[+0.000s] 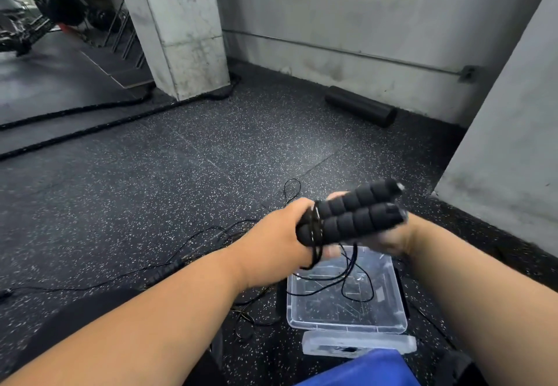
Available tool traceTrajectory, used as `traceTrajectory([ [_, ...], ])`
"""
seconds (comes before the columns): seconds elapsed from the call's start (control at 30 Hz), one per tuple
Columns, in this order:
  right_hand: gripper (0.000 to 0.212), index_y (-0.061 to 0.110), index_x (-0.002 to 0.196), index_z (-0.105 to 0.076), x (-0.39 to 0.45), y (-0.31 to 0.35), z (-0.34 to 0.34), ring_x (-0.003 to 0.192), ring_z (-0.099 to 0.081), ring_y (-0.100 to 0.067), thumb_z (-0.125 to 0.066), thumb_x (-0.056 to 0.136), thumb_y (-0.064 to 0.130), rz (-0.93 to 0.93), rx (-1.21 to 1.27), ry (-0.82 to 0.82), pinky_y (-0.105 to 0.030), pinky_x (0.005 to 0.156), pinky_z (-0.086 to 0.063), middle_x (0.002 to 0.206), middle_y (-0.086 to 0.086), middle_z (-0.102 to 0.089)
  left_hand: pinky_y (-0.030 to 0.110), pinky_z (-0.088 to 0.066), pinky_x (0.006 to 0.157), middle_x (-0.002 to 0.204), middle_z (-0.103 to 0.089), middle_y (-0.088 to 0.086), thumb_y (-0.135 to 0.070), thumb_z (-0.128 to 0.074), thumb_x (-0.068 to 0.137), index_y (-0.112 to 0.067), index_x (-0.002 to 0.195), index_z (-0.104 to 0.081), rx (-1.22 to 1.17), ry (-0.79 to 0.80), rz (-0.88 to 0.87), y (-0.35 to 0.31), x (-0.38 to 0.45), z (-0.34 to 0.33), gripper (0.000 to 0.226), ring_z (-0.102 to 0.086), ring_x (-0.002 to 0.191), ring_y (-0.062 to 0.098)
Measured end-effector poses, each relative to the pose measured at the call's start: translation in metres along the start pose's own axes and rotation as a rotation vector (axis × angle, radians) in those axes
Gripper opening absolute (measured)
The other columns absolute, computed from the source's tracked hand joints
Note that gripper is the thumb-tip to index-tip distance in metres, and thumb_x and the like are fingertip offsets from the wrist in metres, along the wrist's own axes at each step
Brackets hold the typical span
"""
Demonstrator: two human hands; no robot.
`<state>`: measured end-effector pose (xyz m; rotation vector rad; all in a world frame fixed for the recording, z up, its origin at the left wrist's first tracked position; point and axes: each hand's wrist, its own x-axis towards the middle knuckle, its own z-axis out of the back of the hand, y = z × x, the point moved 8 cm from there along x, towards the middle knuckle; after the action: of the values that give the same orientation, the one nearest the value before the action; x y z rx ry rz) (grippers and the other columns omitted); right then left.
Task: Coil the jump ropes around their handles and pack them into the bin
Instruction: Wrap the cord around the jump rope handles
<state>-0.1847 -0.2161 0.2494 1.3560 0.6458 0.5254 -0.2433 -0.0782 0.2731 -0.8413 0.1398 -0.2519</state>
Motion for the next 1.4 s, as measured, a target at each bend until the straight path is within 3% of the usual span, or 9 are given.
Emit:
traceTrajectory([
  [0.13, 0.019, 0.037, 0.092, -0.06, 0.011, -0.022, -0.042, 0.063, -0.047, -0.007, -0.049, 0.107, 0.034, -0.072, -0.506, -0.085, -0.033, 0.062, -0.045, 0.074, 0.008, -0.057, 0.026, -0.045, 0.064, 0.094, -0.07, -0.012, -0.044, -0.085, 0.081, -0.032, 0.108, -0.056, -0.051, -0.26, 0.25, 0.043, 0.008, 0.03, 0.041, -0.063, 0.078, 0.009],
  [0.27, 0.033, 0.036, 0.121, -0.062, 0.013, -0.019, -0.064, 0.104, -0.064, -0.009, -0.052, 0.097, 0.056, -0.099, -0.543, -0.179, -0.035, 0.097, -0.05, 0.113, 0.013, -0.07, 0.036, -0.052, 0.075, 0.096, -0.069, -0.004, -0.038, -0.075, 0.084, -0.029, 0.107, -0.053, 0.079, -0.286, 0.344, 0.059, 0.006, 0.038, 0.033, -0.067, 0.088, 0.023],
  [0.43, 0.052, 0.013, 0.077, -0.06, 0.005, -0.008, -0.043, 0.058, -0.05, -0.011, -0.055, 0.094, 0.062, -0.081, -0.619, -0.3, -0.035, 0.064, -0.045, 0.062, 0.003, -0.057, 0.033, -0.048, 0.078, 0.106, -0.07, -0.006, -0.028, -0.064, 0.088, -0.042, 0.142, -0.041, 0.206, -0.28, 0.257, 0.036, -0.003, 0.027, 0.061, -0.066, 0.095, 0.025],
  [0.53, 0.06, 0.009, 0.074, -0.052, 0.002, 0.001, -0.037, 0.056, -0.043, -0.013, -0.051, 0.092, 0.066, -0.023, -0.768, -0.317, -0.039, 0.058, -0.04, 0.062, -0.005, -0.051, 0.032, -0.049, 0.078, 0.107, -0.07, -0.011, -0.029, -0.065, 0.085, -0.048, 0.139, -0.043, 0.128, -0.289, 0.246, 0.033, -0.005, 0.027, 0.062, -0.066, 0.095, 0.021],
  [0.73, 0.05, 0.018, 0.071, -0.052, -0.003, 0.014, -0.037, 0.062, -0.053, -0.017, -0.046, 0.098, 0.061, 0.046, -1.013, -0.343, -0.038, 0.055, -0.036, 0.065, 0.002, -0.057, 0.026, -0.055, 0.058, 0.103, -0.07, -0.007, -0.017, -0.07, 0.089, -0.044, 0.138, -0.041, -0.16, -0.065, 0.215, 0.036, -0.002, 0.02, 0.063, -0.065, 0.067, 0.004],
  [0.87, 0.038, 0.028, 0.08, -0.054, -0.004, 0.014, -0.04, 0.071, -0.053, -0.018, -0.043, 0.104, 0.056, 0.095, -1.079, -0.219, -0.035, 0.061, -0.036, 0.076, 0.007, -0.062, 0.033, -0.064, 0.064, 0.105, -0.067, -0.002, -0.012, -0.079, 0.084, -0.039, 0.137, -0.042, -0.196, 0.057, 0.234, 0.043, 0.001, 0.016, 0.07, -0.066, 0.077, 0.008],
  [1.03, 0.034, 0.032, 0.081, -0.052, -0.001, 0.011, -0.046, 0.073, -0.052, -0.017, -0.041, 0.105, 0.054, 0.078, -1.016, -0.2, -0.036, 0.065, -0.04, 0.074, 0.011, -0.056, 0.031, -0.057, 0.063, 0.094, -0.071, -0.011, -0.04, -0.09, 0.076, -0.044, 0.124, -0.046, -0.053, -0.116, 0.15, 0.049, 0.004, 0.022, 0.065, -0.066, 0.067, 0.003],
  [1.17, 0.022, 0.029, 0.093, -0.053, -0.001, 0.016, -0.044, 0.082, -0.059, -0.021, -0.045, 0.105, 0.045, 0.071, -0.999, -0.247, -0.038, 0.072, -0.049, 0.087, 0.007, -0.065, 0.025, -0.046, 0.071, 0.1, -0.068, -0.019, -0.05, -0.087, 0.079, -0.044, 0.13, -0.044, 0.047, -0.26, 0.146, 0.051, 0.008, 0.03, 0.067, -0.065, 0.087, 0.002],
  [1.4, 0.014, 0.028, 0.099, -0.048, -0.001, 0.009, -0.048, 0.078, -0.056, -0.027, -0.046, 0.096, 0.014, -0.053, -1.245, -0.178, -0.037, 0.068, -0.044, 0.086, 0.005, -0.059, 0.029, -0.044, 0.075, 0.107, -0.069, -0.017, -0.053, -0.085, 0.08, -0.043, 0.129, -0.042, 0.113, -0.246, 0.242, 0.066, 0.012, 0.02, 0.066, -0.066, 0.093, 0.014],
])
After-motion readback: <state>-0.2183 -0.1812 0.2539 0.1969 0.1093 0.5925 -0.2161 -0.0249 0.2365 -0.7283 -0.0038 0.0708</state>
